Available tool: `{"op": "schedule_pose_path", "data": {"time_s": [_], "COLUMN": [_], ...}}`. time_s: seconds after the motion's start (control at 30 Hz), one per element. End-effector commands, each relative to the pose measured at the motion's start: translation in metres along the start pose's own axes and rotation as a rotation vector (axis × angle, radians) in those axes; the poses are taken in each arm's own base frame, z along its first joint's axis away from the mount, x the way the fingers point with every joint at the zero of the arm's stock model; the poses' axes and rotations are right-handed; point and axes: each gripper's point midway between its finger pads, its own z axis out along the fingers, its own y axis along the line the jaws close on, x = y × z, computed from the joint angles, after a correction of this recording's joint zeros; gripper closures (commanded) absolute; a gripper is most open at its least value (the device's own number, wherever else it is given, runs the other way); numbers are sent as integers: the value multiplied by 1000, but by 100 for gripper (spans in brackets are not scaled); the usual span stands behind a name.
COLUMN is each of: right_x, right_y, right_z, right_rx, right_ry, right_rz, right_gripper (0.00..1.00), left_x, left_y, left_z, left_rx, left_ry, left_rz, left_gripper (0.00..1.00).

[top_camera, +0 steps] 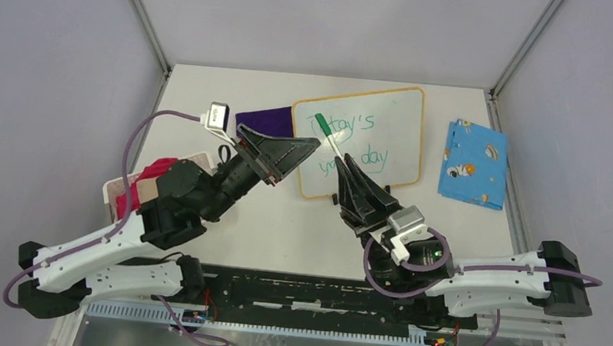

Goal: Write a sentence on the whiteboard
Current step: Close the whiteboard marker at the center of the board.

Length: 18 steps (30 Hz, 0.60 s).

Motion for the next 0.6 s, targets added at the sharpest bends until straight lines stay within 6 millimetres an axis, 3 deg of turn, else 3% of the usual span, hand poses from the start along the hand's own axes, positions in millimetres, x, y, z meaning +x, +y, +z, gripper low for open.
{"op": "schedule_pose_path", "data": {"time_s": [0.0,0.33,0.57], "right_x": [-7,-9,-14], "right_y": [3,8,9], "right_z": [-1,-3,-5], "right_rx": [-35,-70,-95], "right_ry": [-21,-30,-49], "right_rz": [45,71,102], "right_gripper": [100,100,100], "left_x": [-37,-35,-32], "left_y": [-18,-33,-27], "left_z": [1,8,12], "left_rx": [-16,36,10], "left_ry": [-124,-104,-95], "left_rz": [120,204,198], "left_gripper": [3,4,8]}}
